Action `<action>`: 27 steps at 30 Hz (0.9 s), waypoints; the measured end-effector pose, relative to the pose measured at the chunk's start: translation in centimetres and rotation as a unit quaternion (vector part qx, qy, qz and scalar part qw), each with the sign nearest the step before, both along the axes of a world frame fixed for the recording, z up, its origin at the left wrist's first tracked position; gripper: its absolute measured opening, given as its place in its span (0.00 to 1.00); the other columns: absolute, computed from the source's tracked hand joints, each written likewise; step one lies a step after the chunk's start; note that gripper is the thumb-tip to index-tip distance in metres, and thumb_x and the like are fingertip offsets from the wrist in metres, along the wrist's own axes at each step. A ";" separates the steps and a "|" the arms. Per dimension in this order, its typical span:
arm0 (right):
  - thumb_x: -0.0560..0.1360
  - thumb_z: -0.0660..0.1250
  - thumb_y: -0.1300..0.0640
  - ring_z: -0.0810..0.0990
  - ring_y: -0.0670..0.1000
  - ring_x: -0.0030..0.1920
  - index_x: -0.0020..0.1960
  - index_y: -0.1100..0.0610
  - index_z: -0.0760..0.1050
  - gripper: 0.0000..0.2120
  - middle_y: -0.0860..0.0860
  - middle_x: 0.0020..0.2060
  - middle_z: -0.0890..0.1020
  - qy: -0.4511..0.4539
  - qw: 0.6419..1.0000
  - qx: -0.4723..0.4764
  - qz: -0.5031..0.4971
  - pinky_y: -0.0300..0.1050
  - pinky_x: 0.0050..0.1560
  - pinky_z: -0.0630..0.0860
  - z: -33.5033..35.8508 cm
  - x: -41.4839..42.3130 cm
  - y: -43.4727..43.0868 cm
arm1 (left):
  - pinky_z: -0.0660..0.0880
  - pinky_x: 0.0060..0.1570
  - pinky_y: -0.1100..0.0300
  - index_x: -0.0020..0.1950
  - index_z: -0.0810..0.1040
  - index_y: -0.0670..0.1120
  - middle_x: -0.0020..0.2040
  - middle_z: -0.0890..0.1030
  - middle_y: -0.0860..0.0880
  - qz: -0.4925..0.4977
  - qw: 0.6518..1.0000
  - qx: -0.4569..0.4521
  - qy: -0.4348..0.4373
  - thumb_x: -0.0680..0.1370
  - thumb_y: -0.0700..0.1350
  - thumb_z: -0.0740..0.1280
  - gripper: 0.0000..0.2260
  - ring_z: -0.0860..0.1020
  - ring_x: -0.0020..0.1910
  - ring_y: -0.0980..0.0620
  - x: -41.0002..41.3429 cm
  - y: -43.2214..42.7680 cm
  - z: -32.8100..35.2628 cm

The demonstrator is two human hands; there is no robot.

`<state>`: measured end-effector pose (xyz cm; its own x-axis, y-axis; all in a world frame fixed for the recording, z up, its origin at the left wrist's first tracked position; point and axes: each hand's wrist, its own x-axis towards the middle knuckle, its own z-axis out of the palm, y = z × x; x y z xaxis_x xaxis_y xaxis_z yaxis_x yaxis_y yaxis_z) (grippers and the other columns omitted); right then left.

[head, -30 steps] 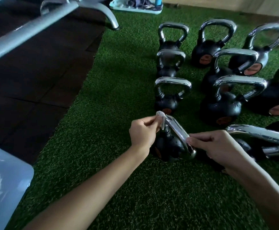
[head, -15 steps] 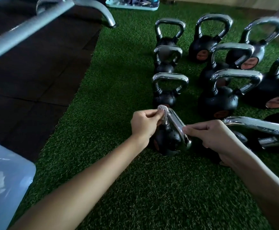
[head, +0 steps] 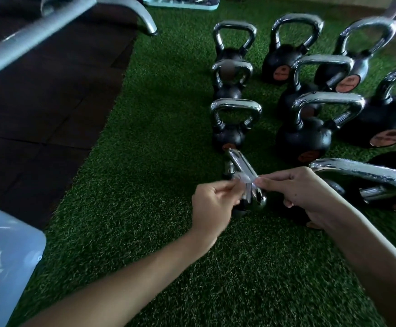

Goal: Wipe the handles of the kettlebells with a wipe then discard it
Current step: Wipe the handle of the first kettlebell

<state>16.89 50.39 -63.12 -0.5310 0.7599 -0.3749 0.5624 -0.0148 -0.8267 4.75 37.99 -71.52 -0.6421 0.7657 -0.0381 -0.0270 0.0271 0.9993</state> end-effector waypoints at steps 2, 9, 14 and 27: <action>0.64 0.78 0.40 0.67 0.50 0.30 0.43 0.41 0.87 0.10 0.46 0.40 0.88 0.003 1.000 0.000 0.000 0.48 0.39 0.66 0.0 0.0 0.1 | 0.83 0.40 0.54 0.55 0.86 0.43 0.46 0.88 0.50 -0.023 0.998 0.020 0.057 0.78 0.46 0.73 0.10 0.86 0.42 0.53 1.9 -1.3 -1.2; 0.68 0.78 0.44 0.72 0.34 0.22 0.46 0.45 0.88 0.09 0.42 0.40 0.87 0.006 1.000 0.021 0.002 0.37 0.33 0.67 -0.2 0.0 0.1 | 0.83 0.42 0.63 0.55 0.86 0.44 0.49 0.87 0.54 -0.005 0.977 0.064 0.205 0.77 0.42 0.74 0.08 0.85 0.46 0.63 1.6 -1.3 -1.9; 0.68 0.78 0.44 0.75 0.33 0.25 0.47 0.46 0.87 0.10 0.42 0.39 0.87 0.008 0.999 0.036 0.004 0.35 0.34 0.67 -0.4 0.2 0.1 | 0.79 0.44 0.69 0.52 0.87 0.44 0.48 0.87 0.55 -0.045 0.954 0.054 0.291 0.76 0.41 0.75 0.06 0.83 0.46 0.66 0.3 -1.1 -2.8; 0.64 0.75 0.36 0.85 0.44 0.42 0.47 0.38 0.86 0.13 0.38 0.40 0.87 0.021 0.988 0.101 0.112 0.44 0.45 0.78 1.4 0.7 -1.7 | 0.83 0.45 0.60 0.55 0.86 0.42 0.48 0.88 0.52 -0.055 0.983 0.081 0.158 0.75 0.41 0.76 0.10 0.87 0.46 0.55 -2.2 -2.3 2.5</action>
